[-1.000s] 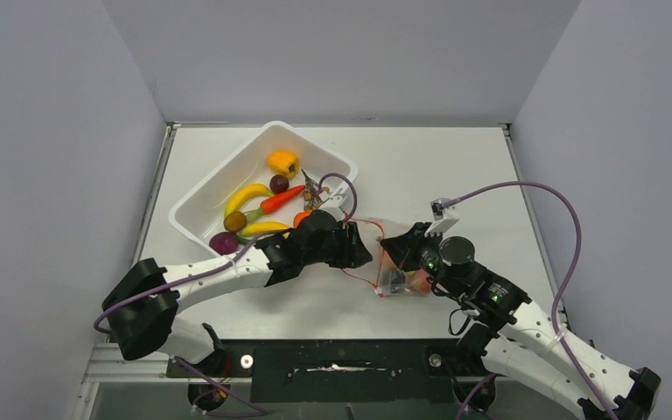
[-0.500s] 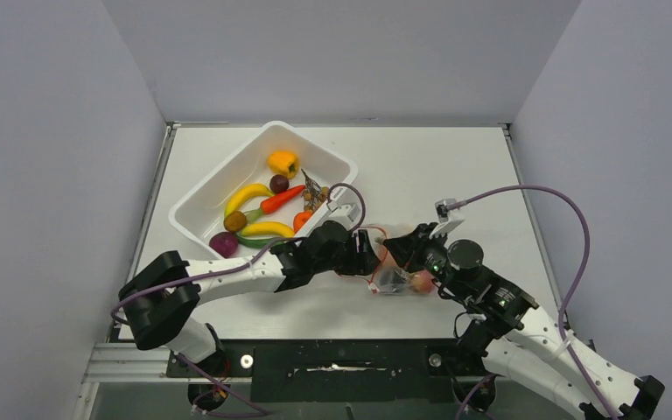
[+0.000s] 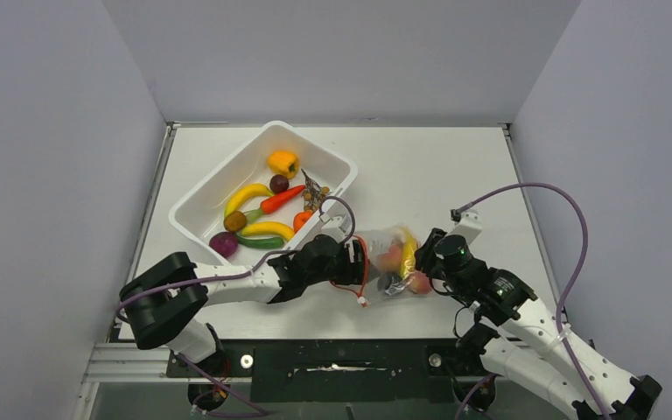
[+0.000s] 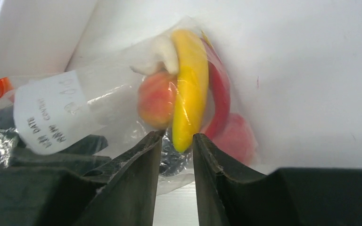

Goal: Open the zip-top bag and remove the fake food
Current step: Pick up the fake fruit from the zipper food storage bag.

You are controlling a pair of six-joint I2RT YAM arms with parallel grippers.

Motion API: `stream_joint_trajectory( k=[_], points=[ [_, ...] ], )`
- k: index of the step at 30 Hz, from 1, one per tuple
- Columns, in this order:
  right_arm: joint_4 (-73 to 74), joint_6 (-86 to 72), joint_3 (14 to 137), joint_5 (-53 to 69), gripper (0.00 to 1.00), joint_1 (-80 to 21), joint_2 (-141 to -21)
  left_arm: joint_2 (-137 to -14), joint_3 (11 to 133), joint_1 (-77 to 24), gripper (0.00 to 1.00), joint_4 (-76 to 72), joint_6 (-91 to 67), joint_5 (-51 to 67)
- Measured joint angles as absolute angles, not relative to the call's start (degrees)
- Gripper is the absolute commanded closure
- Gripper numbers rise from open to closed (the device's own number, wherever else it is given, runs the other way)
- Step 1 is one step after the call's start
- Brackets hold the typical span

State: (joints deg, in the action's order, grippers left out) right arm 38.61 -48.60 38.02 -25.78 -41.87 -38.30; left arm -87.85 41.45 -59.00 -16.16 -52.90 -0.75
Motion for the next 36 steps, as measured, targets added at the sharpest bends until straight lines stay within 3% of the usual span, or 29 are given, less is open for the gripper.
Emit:
stream_joint_trajectory(
  k=[4,16,36],
  points=[
    [38.89,-50.68,35.4,-21.71,0.73,-40.21,-37.98,-86.59,34.52,-59.99,0.28,-23.35,-54.24,-0.64],
    [35.86,-55.77,30.74,-14.35,0.82,-40.07,-44.47,-88.2,36.84,-60.23,0.25,-24.27,-54.83,2.28],
    [29.8,-59.05,25.52,-10.0,0.83,-39.33,-46.17,-95.18,41.95,-60.25,0.37,-19.38,-58.94,2.92]
  ],
)
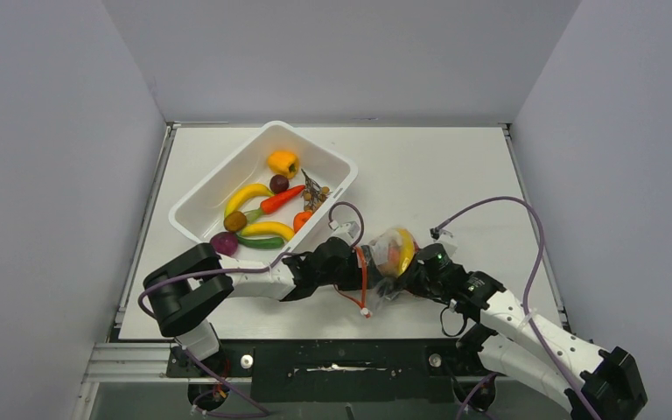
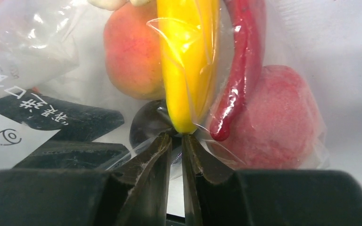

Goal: Open the zip-top bag and remove the fake food
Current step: Pick up the fake fruit from the zipper food storage bag.

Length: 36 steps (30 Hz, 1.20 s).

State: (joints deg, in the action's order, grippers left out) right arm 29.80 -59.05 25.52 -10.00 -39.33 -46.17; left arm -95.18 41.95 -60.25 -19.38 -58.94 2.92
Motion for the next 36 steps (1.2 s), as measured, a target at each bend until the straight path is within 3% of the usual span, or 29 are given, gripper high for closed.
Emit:
stream_joint_trajectory(
  k=[9,20,27,36],
  points=[
    [30.09,-59.22,27.16,-7.33,0.86,-38.54,-47.42,-95.22,41.98,-60.25,0.35,-17.78,-59.35,1.91],
    [32.69,-59.27,30.83,-11.0,0.83,-38.26,-38.85,-93.89,41.47,-60.25,0.22,-16.53,-59.77,-2.22],
    [30.98,-60.73,25.65,-10.24,0.85,-38.22,-41.41,-92.92,36.69,-60.25,0.15,-21.87,-60.6,-3.2],
    [24.62,-65.56,20.62,-8.36,0.85,-38.22,-42.96,-92.01,32.58,-60.25,0.14,-28.64,-59.27,-3.62]
  ],
)
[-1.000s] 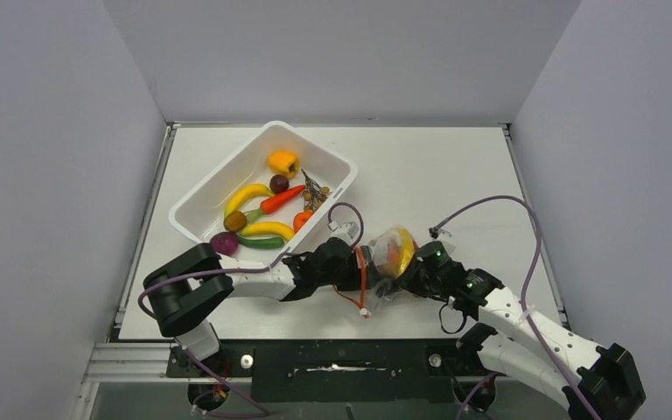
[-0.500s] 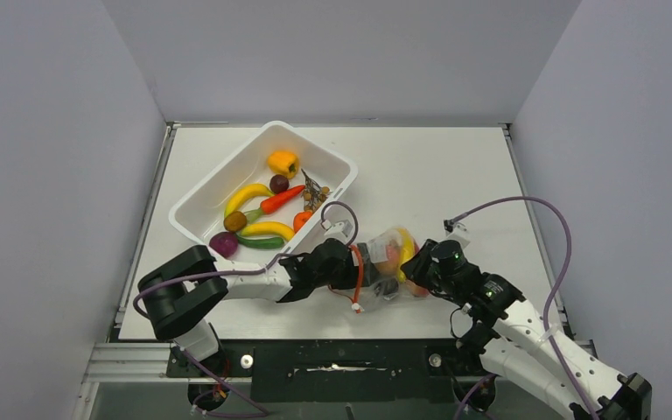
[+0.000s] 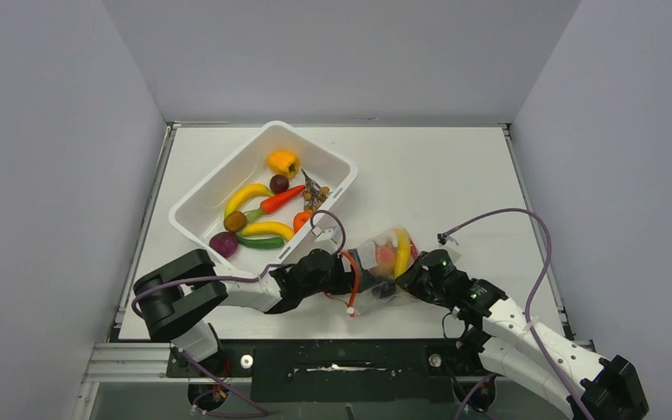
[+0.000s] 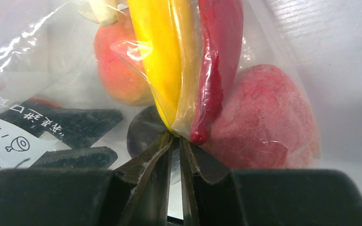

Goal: Open the zip-top bag and remove the fake food
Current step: Pick up the fake fruit from the zipper food storage bag.

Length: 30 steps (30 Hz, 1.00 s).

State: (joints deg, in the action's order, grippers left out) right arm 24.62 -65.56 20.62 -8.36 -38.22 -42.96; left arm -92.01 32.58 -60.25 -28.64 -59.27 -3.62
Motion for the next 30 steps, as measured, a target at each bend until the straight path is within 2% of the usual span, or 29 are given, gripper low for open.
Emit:
stream_joint_trajectory(
  k=[6,12,19,25,30],
  points=[
    [24.08,-67.48,20.16,-8.36,0.84,-38.22,-42.46,-91.39,23.88,-60.16,0.14,-43.42,-58.06,-3.01],
    [23.99,-68.07,19.46,-8.6,0.84,-38.17,-40.73,-91.55,24.82,-59.4,0.14,-44.34,-59.13,-0.99],
    [22.81,-68.14,18.87,-8.49,0.84,-38.17,-41.28,-92.05,29.63,-59.13,0.19,-38.59,-59.37,-0.16],
    [19.31,-67.46,18.68,-6.81,0.85,-37.85,-45.25,-95.0,36.58,-59.13,0.3,-30.68,-59.31,0.38],
    [16.73,-66.02,18.68,-5.13,0.85,-37.8,-48.6,-96.66,39.75,-59.16,0.3,-25.1,-59.24,0.49]
  ],
)
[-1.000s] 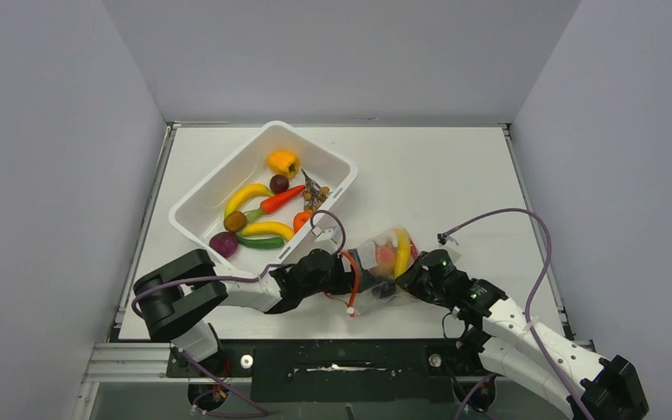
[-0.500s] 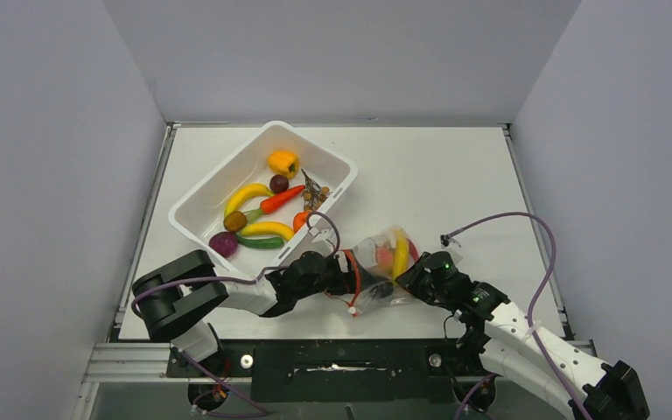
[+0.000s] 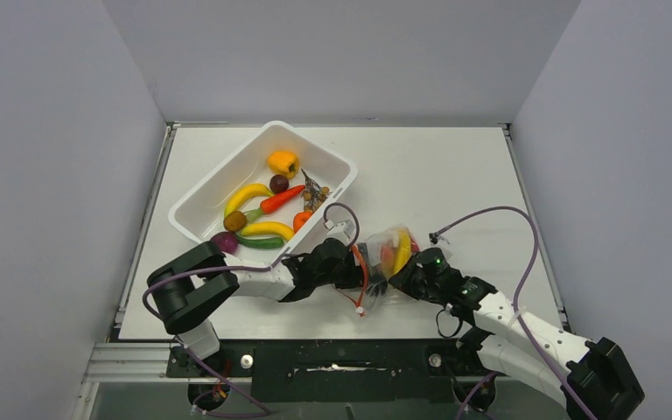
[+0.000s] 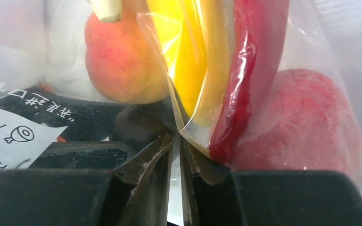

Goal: Open the zip-top bag and remove the fake food
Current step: Pick up the fake fruit from the zipper food storage bag.

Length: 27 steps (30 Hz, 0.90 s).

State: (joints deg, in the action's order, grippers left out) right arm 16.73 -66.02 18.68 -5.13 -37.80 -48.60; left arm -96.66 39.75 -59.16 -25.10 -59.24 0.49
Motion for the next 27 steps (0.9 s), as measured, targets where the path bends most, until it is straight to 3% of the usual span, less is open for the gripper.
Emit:
stream_joint_trajectory(
  k=[3,8,15,27],
  points=[
    [16.03,-65.28,18.68,-4.38,0.85,-37.76,-49.39,-96.86,40.27,-59.16,0.3,-22.65,-59.22,0.51],
    [16.01,-64.88,18.68,-3.84,0.85,-37.43,-49.28,-97.43,41.43,-59.2,0.18,-20.8,-58.92,0.97],
    [16.56,-64.79,18.65,-3.88,0.85,-37.12,-46.54,-97.43,41.65,-59.31,0.18,-20.43,-58.22,1.13],
    [16.47,-64.86,18.24,-3.77,0.85,-37.04,-47.4,-98.37,44.03,-59.86,0.34,-16.69,-56.29,1.32]
  ],
)
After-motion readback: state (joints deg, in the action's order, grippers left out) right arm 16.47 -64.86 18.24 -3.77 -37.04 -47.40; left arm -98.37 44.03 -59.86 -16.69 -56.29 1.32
